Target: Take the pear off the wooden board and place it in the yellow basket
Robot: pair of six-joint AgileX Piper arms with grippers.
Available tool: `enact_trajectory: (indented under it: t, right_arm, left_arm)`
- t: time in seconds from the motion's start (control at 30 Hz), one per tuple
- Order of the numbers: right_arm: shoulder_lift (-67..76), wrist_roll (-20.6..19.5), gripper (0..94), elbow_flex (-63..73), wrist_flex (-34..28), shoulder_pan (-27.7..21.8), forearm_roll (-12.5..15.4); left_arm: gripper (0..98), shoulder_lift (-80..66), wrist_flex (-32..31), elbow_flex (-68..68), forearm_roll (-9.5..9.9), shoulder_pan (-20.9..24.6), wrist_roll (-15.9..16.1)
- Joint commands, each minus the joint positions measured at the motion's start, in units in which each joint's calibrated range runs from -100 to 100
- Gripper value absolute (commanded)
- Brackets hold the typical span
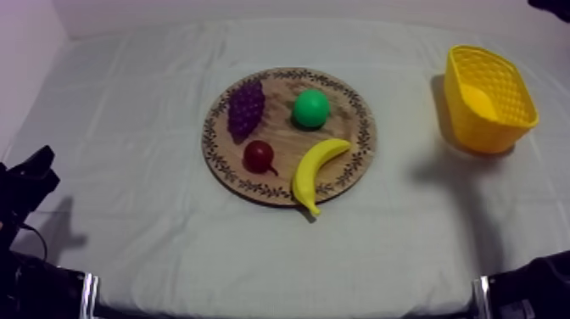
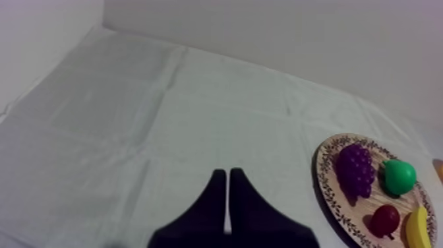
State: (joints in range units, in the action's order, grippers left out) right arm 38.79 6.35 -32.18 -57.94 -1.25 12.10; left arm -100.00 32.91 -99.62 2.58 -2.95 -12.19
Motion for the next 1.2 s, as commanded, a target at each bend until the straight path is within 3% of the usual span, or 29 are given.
enact_trajectory:
  t: [0.0, 0.23, 1.0, 1.17]
  right_arm:
    - [-6.9, -0.65, 0.5, 10.2, -4.0, 0.54, 0.59]
    - [-19.46, -3.81, 0.5, 22.83, -12.74, 2.52, 1.67]
    - [-42.66, -16.37, 0.6, 31.43, -15.28, 15.06, -1.87]
    - [-45.7, -18.2, 10.4, 32.24, -15.71, 16.51, -2.62]
  left_arm:
    - [0.1, 0.0, -0.01, -0.05, -0.02, 0.02, 0.01]
    - [0.1, 0.0, -0.01, -0.05, -0.02, 0.02, 0.01]
    - [0.1, 0.0, -0.01, -0.05, -0.02, 0.02, 0.01]
    - [0.1, 0.0, -0.01, -0.05, -0.02, 0.02, 0.01]
